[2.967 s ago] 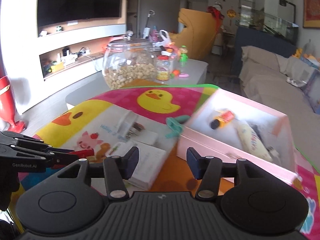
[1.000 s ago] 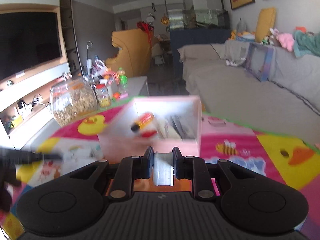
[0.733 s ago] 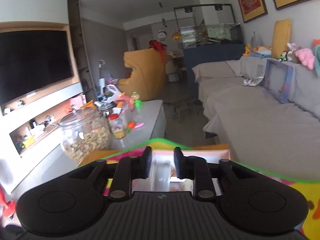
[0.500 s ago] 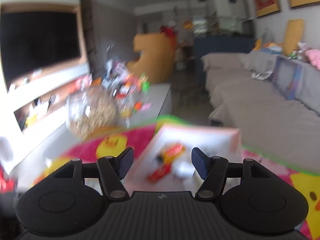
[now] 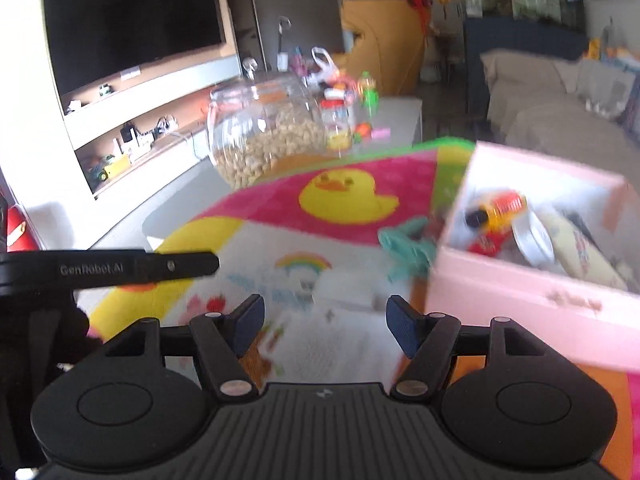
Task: Organize rigid objects
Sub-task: 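Lower the red packet and white plug into the pink box and open both tools, then grasp the white cube charger with the left tool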
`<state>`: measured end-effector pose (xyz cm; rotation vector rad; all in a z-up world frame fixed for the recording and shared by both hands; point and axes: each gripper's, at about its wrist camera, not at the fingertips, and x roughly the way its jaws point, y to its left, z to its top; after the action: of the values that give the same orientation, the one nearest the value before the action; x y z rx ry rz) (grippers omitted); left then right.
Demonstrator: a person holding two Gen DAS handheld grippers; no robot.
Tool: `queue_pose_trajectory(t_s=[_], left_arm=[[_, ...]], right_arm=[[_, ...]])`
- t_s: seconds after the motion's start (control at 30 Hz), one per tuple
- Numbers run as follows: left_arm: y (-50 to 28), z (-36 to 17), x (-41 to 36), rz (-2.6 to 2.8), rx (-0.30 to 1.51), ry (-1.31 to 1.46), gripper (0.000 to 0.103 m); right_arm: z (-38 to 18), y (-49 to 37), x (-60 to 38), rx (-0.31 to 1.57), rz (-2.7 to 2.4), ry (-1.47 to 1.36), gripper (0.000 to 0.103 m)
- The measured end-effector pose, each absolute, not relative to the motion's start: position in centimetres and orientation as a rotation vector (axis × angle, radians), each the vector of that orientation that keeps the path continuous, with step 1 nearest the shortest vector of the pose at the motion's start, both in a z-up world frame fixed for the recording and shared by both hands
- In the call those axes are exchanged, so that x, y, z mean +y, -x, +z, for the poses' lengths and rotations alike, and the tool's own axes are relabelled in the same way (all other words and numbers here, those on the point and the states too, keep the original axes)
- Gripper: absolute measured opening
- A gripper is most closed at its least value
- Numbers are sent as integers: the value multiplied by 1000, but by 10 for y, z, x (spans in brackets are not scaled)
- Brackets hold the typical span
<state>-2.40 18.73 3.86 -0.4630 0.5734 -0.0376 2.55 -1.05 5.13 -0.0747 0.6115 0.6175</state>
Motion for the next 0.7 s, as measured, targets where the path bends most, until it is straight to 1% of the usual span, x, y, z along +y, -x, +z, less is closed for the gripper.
queue_pose_trajectory(t_s=[0.07, 0.13, 0.2, 0.43, 0.6, 0.7], left_arm=[[21, 40, 191, -22, 564, 471, 18], [17, 44, 192, -18, 557, 462, 18], [13, 47, 188, -37, 564, 433, 18], [-19, 44, 146, -179, 636, 264, 18], [-54, 42, 123, -263, 663, 193, 18], [-78, 34, 123, -314, 746, 214, 17]], right_arm=[[46, -24, 8, 600, 651, 197, 68], [36, -22, 18, 616, 633, 307, 66], [30, -17, 10, 629, 603, 336, 65], [30, 12, -72, 634, 457, 322, 65], [34, 31, -132, 672, 450, 153, 65], [34, 36, -155, 645, 399, 79, 66]])
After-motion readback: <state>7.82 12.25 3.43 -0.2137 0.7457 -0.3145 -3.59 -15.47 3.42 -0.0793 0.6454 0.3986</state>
